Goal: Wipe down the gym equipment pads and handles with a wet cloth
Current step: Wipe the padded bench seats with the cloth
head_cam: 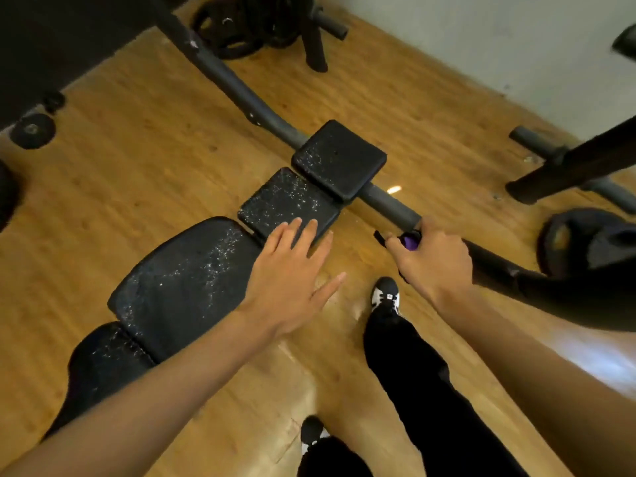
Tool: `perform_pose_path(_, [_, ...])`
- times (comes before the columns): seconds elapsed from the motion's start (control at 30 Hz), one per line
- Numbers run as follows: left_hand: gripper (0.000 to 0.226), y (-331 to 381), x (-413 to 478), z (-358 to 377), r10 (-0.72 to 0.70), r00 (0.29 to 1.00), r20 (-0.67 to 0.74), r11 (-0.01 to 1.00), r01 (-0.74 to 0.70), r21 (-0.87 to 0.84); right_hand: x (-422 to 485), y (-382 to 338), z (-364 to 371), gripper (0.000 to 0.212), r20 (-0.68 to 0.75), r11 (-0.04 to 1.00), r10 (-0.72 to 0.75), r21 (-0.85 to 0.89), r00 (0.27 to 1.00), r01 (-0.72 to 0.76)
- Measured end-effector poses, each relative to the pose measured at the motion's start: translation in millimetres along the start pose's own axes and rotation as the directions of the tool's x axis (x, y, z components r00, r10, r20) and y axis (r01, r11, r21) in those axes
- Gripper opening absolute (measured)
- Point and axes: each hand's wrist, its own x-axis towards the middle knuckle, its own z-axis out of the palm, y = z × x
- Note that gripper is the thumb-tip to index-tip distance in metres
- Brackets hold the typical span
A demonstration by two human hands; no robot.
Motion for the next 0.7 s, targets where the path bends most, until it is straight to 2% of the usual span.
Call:
perform_pose_path(0.07, [0.078, -8.6, 46.3, 19.7, 0.017, 1.0, 0.019, 1.0, -0.016, -0.019, 39.4, 2.6, 24.0, 0.039, 0.018, 0.999, 0.027, -0.022, 0.999, -0.027])
perform_pose_path(0.2, [0.074, -28.4, 135.9, 60.4, 0.017, 0.999, -0.032, 0.997, -0.019, -0.069, 117.8, 7.7, 76.8, 0.04, 0.012, 1.0, 0.029, 0.0, 1.0, -0.029])
perform_pose_path(0.3, [0.073, -43.3, 188.3, 93.5, 0.039, 0.998, -0.049, 0.996, -0.043, -0.079, 164.6, 16.5, 113.4, 0.036, -0.001, 0.996, 0.054, 0.076, 0.999, -0.054])
perform_pose_path(0.4, [0.076, -59.9, 238.3, 134.1, 0.074, 0.997, -0.008, 0.996, -0.074, -0.059, 207.8, 24.7, 151.1, 0.037, -0.004, 0.968, 0.167, 0.189, 0.986, -0.164])
perform_pose_path(0.57, [0.083, -85.4, 309.8, 206.9, 0.176, 0.984, 0.041, 0.984, -0.177, 0.021, 278.1, 42.4, 227.6, 0.021, -0.076, 0.827, 0.332, 0.504, 0.94, -0.251])
perform_pose_path(0.7, [0.084, -96.9, 344.4, 253.4, 0.32, 0.946, 0.041, 0.943, -0.323, 0.081, 317.1, 53.6, 282.6, 0.011, -0.189, 0.625, 0.424, 0.768, 0.886, -0.135])
